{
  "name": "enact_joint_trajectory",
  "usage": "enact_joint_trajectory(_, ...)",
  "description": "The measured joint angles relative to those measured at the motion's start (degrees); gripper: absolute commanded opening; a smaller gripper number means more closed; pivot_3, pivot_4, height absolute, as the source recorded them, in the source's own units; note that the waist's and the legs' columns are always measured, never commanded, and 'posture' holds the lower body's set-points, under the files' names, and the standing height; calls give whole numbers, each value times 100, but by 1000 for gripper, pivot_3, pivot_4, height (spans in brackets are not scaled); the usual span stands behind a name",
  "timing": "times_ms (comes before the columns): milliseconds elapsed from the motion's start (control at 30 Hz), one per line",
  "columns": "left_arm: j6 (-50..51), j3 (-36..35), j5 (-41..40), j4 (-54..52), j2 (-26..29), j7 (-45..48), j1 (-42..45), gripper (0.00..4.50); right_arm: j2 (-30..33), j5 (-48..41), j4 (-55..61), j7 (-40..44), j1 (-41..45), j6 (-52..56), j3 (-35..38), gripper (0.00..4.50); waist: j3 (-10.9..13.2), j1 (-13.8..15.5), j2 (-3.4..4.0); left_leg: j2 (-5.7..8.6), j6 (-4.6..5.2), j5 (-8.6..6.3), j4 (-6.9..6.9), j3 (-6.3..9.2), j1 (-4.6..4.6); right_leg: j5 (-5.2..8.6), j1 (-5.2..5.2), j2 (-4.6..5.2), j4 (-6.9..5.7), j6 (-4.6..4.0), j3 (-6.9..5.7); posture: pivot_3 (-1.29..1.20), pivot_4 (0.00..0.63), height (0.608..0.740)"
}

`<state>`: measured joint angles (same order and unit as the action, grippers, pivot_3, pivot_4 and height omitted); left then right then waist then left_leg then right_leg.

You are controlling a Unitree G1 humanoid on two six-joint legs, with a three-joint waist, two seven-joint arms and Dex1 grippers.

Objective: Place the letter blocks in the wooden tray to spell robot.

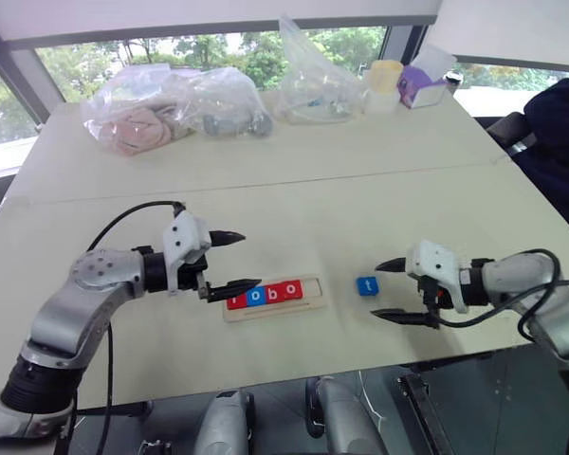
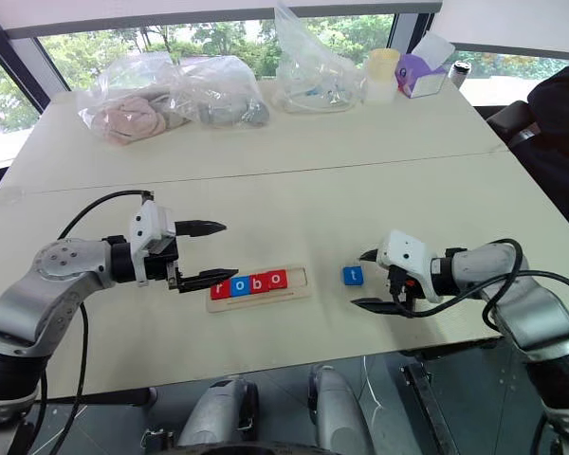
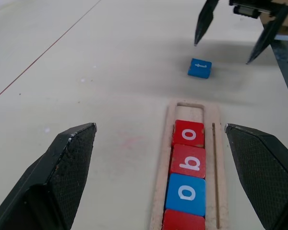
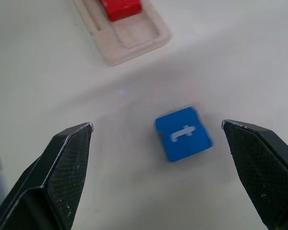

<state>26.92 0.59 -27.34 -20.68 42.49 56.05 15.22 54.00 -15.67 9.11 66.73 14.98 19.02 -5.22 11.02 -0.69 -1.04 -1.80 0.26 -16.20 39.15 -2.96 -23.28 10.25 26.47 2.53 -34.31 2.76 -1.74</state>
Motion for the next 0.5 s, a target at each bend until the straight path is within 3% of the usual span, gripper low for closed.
enact_joint_trajectory(200, 17, -138, 11, -26, 112, -37, -68, 4500, -299, 397, -1062, 324, 468, -828, -345, 4440, 0, 12, -1, 1, 0, 0, -4, -4, 0, -7, -2, -2, -7, -7, -2, 0, 150, 740)
enact_joint_trajectory(500, 119, -199, -37, -204, 201, -121, -162, 4500, -547, 658, -1760, 599, 680, -1400, -552, 4440, -1, 13, -1, 2, -1, 0, 1, -6, 12, -9, -16, -1, -10, -3, -1, 0, 150, 740)
